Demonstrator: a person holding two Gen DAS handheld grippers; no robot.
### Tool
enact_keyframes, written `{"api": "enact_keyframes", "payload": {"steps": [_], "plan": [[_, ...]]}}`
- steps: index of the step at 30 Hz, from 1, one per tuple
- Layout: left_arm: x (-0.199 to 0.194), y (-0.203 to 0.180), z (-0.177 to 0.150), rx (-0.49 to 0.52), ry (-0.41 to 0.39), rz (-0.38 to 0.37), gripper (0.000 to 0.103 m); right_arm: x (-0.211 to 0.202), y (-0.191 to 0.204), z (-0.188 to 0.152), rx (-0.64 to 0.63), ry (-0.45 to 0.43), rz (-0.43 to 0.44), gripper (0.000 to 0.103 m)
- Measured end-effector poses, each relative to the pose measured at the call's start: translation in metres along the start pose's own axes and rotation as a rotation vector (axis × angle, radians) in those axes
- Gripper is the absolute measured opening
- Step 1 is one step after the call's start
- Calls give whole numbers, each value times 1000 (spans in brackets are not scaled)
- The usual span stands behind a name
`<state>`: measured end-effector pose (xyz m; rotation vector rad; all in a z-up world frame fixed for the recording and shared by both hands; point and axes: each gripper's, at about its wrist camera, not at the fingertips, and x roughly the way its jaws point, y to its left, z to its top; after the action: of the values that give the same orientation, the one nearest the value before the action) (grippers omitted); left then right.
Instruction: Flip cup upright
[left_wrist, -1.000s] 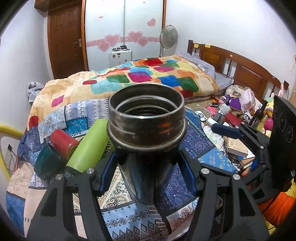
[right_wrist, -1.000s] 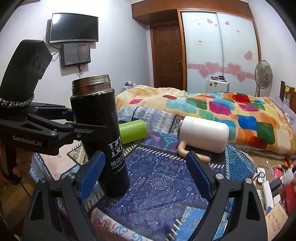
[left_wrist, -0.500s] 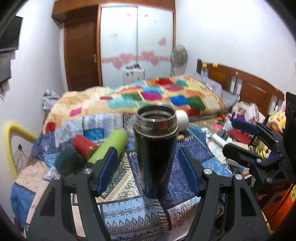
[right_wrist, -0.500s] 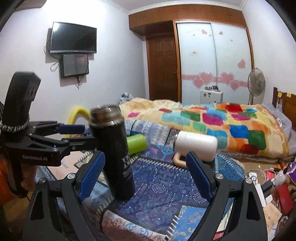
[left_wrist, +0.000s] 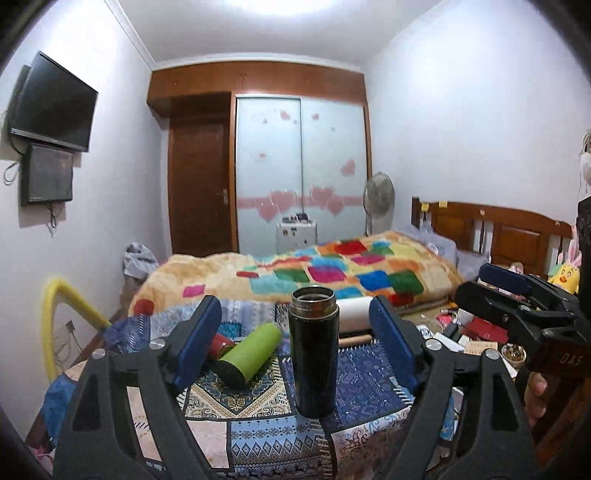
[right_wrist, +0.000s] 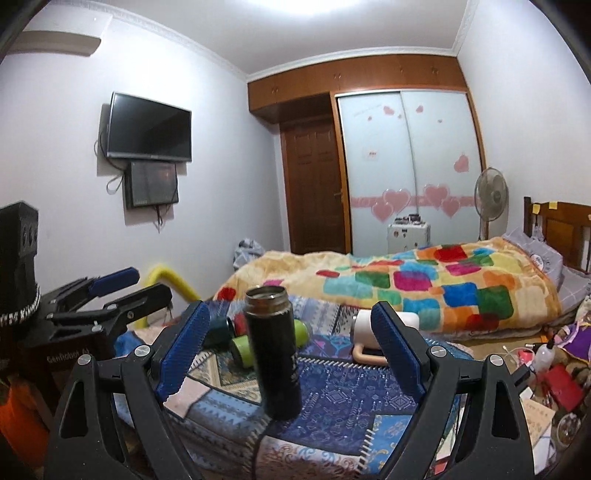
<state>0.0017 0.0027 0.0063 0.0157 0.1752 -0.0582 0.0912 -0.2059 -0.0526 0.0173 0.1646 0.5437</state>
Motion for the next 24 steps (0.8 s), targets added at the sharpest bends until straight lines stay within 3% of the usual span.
{"api": "enact_keyframes", "payload": {"steps": [4,8,13,24], "plan": [[-12,-2,-4,-7,-36,17,91,-9,8,-1,-11,-31,-34,88],[-19,-3,-8,-17,-57,36,100,-14,11,-4,-13,-53,-66,103],[-23,-4,-13,-12,-66,51,103,-19,17,-6,-38,-72,-109,103],[-29,-5,-18,-19,-65,56,103,-25,17,-8,-28,-76,-114,103]]}}
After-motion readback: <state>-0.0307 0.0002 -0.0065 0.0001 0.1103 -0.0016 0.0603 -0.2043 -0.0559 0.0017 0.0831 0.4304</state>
